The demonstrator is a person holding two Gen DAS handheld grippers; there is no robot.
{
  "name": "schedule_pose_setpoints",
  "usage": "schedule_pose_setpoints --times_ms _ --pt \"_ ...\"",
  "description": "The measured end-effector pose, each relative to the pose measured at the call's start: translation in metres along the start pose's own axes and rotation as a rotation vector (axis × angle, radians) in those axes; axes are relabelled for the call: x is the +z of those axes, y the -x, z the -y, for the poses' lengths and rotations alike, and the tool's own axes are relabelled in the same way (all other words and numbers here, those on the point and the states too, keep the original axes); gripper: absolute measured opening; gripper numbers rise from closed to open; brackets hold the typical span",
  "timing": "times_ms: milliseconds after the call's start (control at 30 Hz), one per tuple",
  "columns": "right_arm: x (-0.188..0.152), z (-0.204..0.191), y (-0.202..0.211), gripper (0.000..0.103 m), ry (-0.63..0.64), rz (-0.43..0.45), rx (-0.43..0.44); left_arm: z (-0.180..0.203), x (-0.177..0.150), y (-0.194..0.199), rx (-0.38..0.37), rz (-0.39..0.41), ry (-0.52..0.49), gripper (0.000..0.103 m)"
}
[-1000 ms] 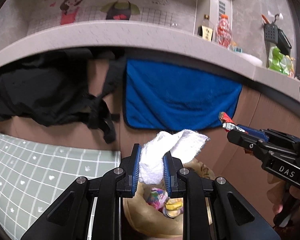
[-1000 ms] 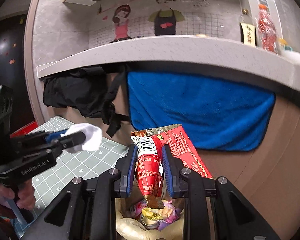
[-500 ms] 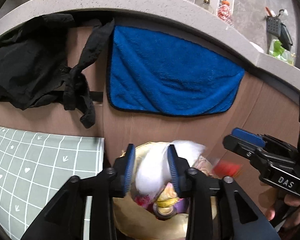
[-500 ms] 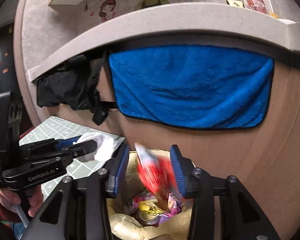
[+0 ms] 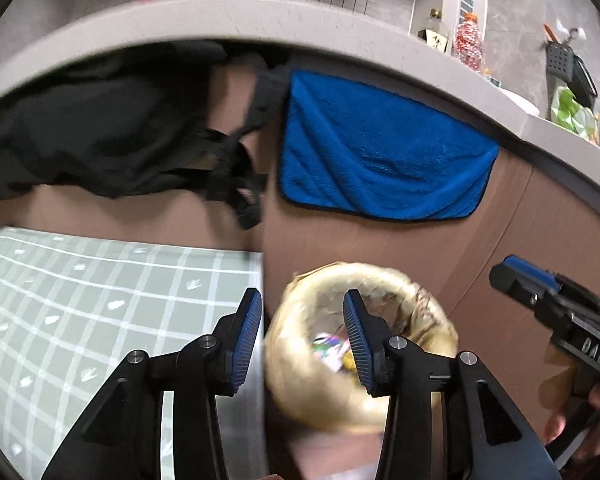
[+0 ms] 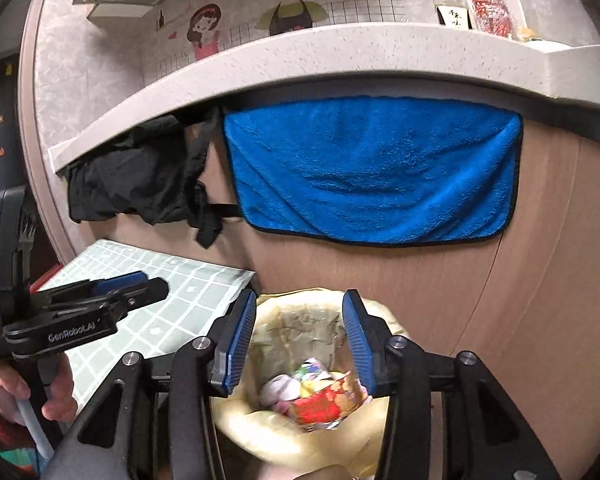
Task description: Collect trash
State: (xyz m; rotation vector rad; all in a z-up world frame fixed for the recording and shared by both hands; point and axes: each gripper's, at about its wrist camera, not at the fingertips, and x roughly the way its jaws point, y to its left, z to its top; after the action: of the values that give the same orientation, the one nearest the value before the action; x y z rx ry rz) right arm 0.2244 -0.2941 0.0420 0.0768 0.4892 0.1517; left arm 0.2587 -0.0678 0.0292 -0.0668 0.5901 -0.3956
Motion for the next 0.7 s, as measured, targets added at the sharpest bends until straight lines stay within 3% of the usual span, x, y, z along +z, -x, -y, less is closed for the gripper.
schedule_pose_setpoints --times_ms 167,333,400,467,567,700 --pt "-0.023 -0.025 0.032 0.051 -0.057 -0.007 0.07 -0.004 -0.04 0.071 0.068 0.035 -0.023 0.045" --pt "-0.054 -0.068 0.066 0.053 -0.031 -0.046 0.222 -0.003 -0.082 0.13 0.143 0.08 -0.047 0.045" --pt "-0.068 -0.091 0.087 0.054 0.037 -0.021 0.192 -0.002 -0.1 0.15 0.179 0.085 -0.059 0.045" --pt "-0.083 -0.112 0.107 0.054 0.104 0.004 0.108 -0.002 -0.116 0.168 0.212 0.081 -0.048 0.045" --pt "-0.102 -0.129 0.127 0.054 0.151 0.029 0.04 0.0 -0.134 0.186 0.214 0.08 -0.044 0.045" --pt "-0.121 -0.141 0.144 0.054 0.12 0.023 0.047 0.001 -0.148 0.202 0.272 0.08 -0.047 0.045"
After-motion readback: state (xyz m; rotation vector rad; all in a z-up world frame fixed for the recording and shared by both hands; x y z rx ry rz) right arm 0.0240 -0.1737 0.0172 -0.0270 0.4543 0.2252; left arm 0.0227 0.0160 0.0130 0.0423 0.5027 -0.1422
